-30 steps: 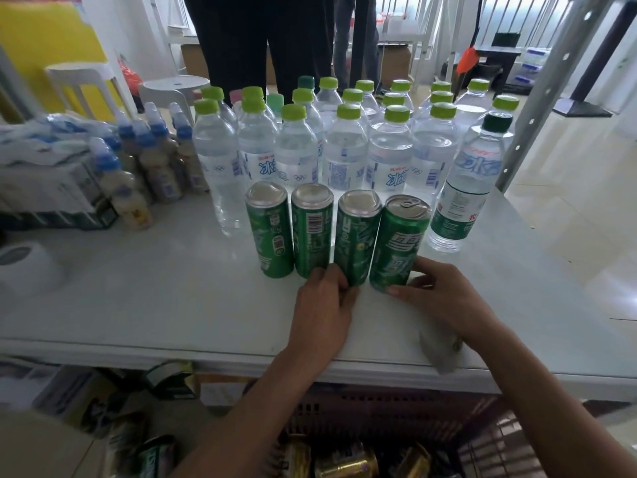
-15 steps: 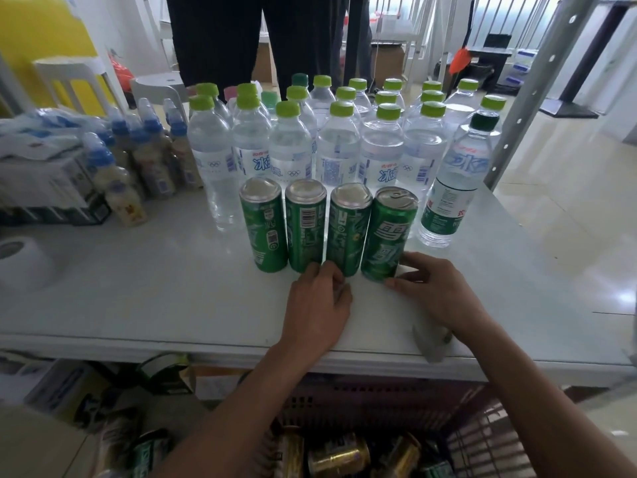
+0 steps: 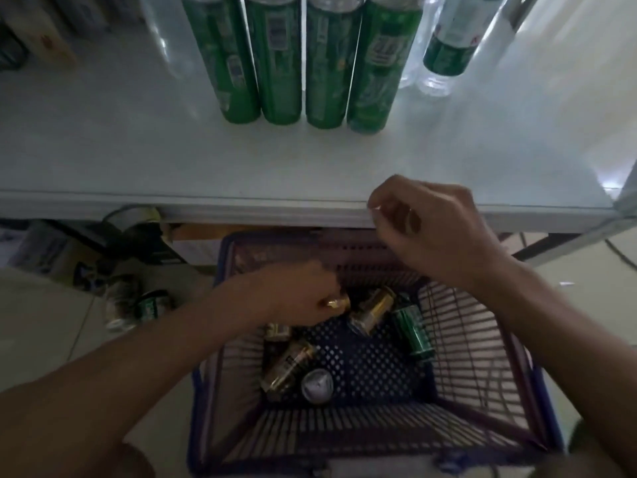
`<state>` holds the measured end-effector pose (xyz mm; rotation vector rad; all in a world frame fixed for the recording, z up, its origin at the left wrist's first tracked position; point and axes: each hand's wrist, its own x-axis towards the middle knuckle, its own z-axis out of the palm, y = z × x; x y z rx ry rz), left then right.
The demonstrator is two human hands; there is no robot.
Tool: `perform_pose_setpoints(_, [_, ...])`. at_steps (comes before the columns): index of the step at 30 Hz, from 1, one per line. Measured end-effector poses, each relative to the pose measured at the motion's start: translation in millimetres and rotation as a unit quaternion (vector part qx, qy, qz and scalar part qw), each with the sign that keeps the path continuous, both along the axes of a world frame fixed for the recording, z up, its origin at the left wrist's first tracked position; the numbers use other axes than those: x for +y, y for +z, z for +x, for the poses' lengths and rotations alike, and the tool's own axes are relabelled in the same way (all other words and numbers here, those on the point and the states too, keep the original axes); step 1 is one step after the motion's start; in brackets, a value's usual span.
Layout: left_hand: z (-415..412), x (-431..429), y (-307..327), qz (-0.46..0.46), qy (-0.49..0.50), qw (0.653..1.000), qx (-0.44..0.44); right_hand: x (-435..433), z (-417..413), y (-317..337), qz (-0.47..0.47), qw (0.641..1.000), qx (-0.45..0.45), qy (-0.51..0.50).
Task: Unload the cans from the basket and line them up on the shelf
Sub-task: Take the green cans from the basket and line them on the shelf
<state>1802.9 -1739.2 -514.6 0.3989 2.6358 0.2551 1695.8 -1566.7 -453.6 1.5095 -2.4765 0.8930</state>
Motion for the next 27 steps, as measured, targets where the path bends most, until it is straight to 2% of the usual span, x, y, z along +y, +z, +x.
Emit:
perform_pose_setpoints(3, [4, -5, -32, -0.079, 0.008, 0.986, -0.149, -1, 3, -13, 0.156, 0.984, -0.043, 0.070])
perform_pose_setpoints(5, [7, -6, -56, -0.104, 0.011, 0.977, -0.184, -2, 7, -31, 0.284, 0.950, -0.072, 0.111])
perform_pose_setpoints(6, [9, -4, -67, -0.099, 0.015, 0.979, -0.179, -2, 9, -42, 0.363, 0.920, -0.081, 0.125])
perform_pose_setpoints(8, [16, 3, -94, -0.063, 0.012, 0.980, -0.188, 0, 13, -69, 0.519, 0.838, -0.108, 0.131])
perform_pose_setpoints(10, [27, 6, -124, -0.009, 0.021, 0.975, -0.221, 6, 12, -103, 0.605, 0.771, -0.171, 0.105])
perform_pose_setpoints(12, [43, 5, -149, 0.029, 0.015, 0.972, -0.233, 17, 4, -138, 0.624, 0.747, -0.227, 0.037])
perform_pose_setpoints(15, [59, 10, -174, 0.040, -0.039, 0.985, -0.165, 40, -9, -181, 0.629, 0.746, -0.217, -0.026])
perform_pose_setpoints(18, [64, 24, -187, 0.046, -0.082, 0.983, -0.155, 57, -11, -213, 0.650, 0.710, -0.261, -0.068])
perform_pose_setpoints(23, [73, 34, -196, 0.130, 0.001, 0.966, -0.225, 75, -8, -250, 0.589, 0.739, -0.287, -0.156])
perform_pose_setpoints(27, [72, 33, -183, 0.154, 0.031, 0.967, -0.200, 77, -1, -254, 0.553, 0.770, -0.297, -0.117])
